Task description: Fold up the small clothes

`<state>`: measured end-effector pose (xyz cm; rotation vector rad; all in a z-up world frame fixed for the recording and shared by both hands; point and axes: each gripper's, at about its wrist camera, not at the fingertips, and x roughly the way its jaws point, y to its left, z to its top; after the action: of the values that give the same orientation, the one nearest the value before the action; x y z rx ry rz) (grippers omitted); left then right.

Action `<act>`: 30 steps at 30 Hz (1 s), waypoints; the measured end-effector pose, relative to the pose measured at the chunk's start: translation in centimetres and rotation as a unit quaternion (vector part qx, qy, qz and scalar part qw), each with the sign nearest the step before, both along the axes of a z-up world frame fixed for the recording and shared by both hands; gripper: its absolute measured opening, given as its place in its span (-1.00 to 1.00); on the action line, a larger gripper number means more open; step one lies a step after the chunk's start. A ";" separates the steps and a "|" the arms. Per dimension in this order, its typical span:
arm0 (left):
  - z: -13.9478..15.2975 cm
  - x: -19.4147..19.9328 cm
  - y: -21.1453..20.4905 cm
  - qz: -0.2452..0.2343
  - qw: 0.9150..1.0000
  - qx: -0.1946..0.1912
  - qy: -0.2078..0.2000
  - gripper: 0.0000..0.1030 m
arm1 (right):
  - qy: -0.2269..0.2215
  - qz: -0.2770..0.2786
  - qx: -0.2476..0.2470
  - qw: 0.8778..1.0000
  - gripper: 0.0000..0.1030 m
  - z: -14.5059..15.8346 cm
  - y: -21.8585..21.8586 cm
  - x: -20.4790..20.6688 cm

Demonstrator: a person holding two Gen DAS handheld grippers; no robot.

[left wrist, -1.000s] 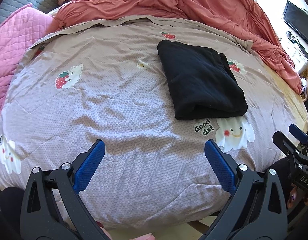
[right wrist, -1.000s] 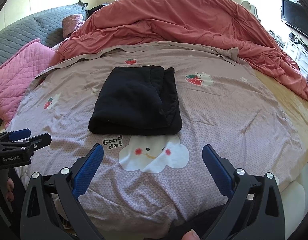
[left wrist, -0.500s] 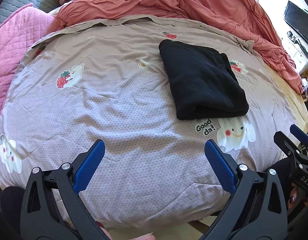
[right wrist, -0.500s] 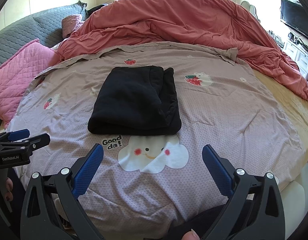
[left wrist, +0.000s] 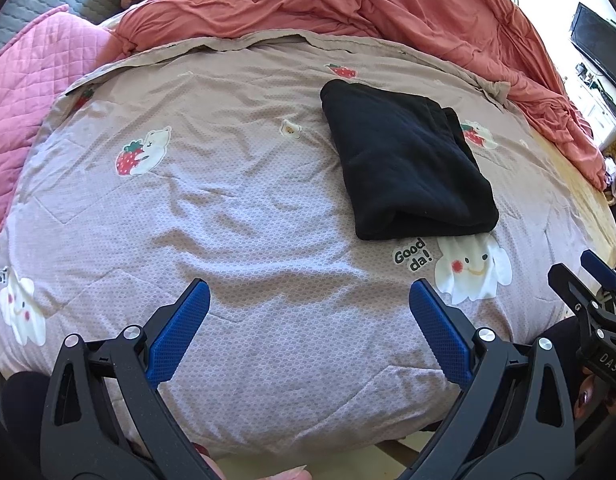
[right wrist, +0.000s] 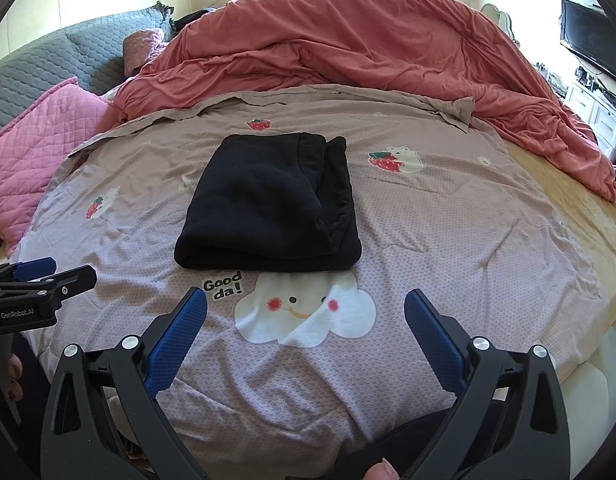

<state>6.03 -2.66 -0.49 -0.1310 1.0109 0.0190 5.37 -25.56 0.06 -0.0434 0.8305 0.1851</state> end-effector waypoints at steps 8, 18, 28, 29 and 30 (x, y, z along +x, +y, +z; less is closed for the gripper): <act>0.3 0.0 0.0 -0.004 1.000 0.005 -0.006 0.83 | 0.000 -0.001 0.000 1.000 0.91 0.0 0.0 0.0; 0.2 0.0 0.2 -0.008 1.000 0.004 0.003 0.83 | -0.001 -0.004 0.003 1.000 0.91 0.3 -0.5 0.3; 1.2 1.4 10.4 0.085 0.995 -0.042 -0.015 0.83 | -0.063 -0.204 0.044 0.976 0.91 4.3 -15.7 -0.9; 0.9 1.8 13.1 0.118 0.992 -0.035 -0.011 0.83 | -0.066 -0.240 0.042 0.968 0.91 4.0 -18.1 -1.2; 0.7 2.0 14.9 0.142 0.989 -0.027 -0.009 0.83 | -0.066 -0.297 0.036 0.952 0.91 3.0 -22.0 -1.8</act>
<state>8.04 12.28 0.20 -0.3244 0.9688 0.2500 3.57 -47.53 3.08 0.2601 0.6713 -0.3535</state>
